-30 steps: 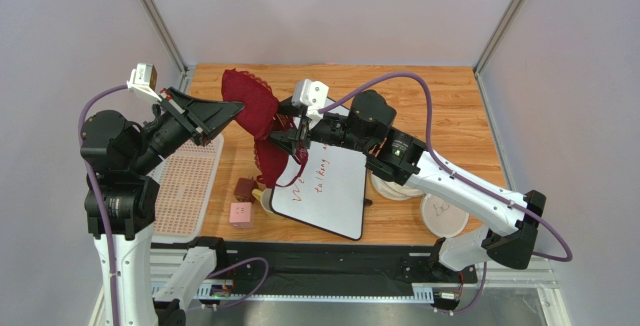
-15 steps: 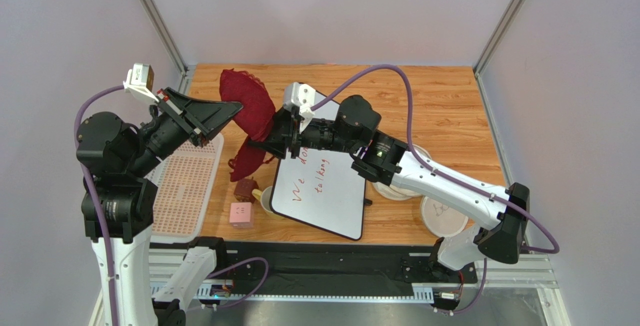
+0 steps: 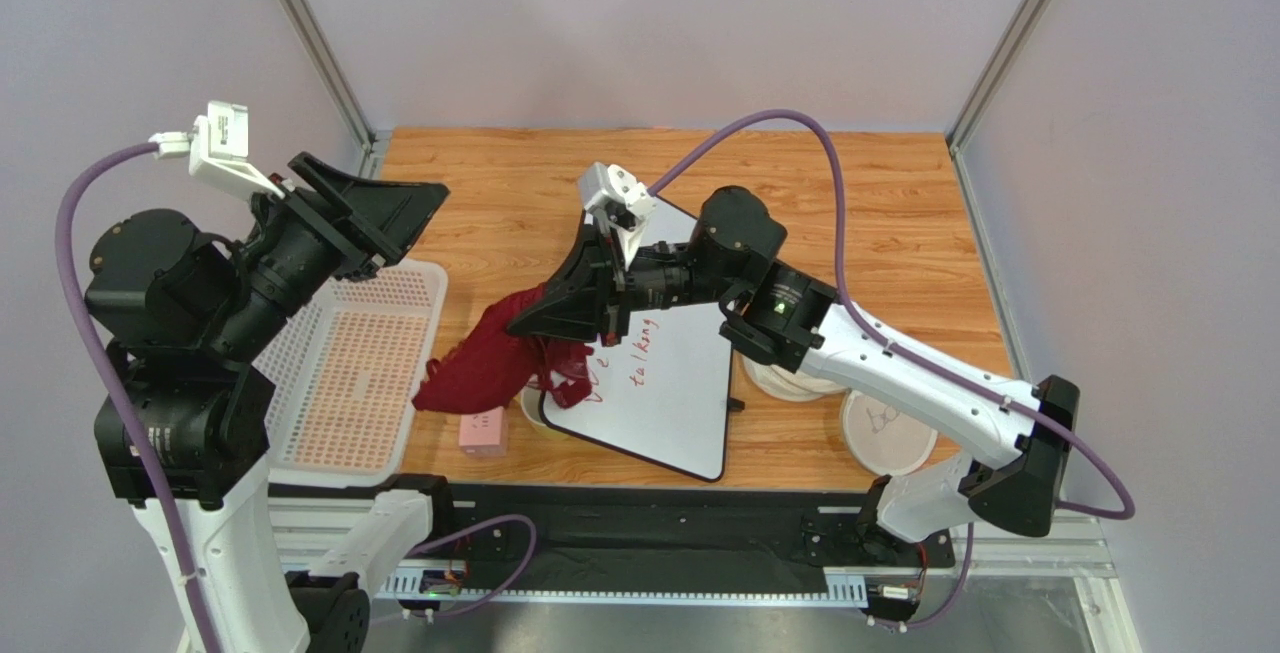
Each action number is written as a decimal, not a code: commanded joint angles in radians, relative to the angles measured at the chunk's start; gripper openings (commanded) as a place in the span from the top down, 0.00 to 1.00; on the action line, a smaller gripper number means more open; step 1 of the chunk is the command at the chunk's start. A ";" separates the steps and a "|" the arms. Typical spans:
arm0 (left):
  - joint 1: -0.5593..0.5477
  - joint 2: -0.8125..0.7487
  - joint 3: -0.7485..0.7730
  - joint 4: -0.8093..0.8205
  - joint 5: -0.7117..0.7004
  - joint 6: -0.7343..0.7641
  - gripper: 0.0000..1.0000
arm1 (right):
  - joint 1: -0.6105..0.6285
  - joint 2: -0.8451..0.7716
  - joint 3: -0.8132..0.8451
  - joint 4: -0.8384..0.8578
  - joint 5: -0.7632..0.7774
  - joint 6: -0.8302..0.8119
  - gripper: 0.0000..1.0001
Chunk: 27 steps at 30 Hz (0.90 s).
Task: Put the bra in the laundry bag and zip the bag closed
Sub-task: Adjust the bra.
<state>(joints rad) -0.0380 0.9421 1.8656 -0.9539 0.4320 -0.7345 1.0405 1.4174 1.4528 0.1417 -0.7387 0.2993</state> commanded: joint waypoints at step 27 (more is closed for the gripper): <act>-0.672 0.210 -0.306 0.609 0.340 0.469 0.17 | -0.519 -0.278 0.207 -0.774 -0.200 0.173 1.00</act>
<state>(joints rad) -0.6769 1.1130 1.5658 -0.3462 0.8177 -0.3336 0.5308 1.1774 1.6291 -0.5781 -0.9638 0.5026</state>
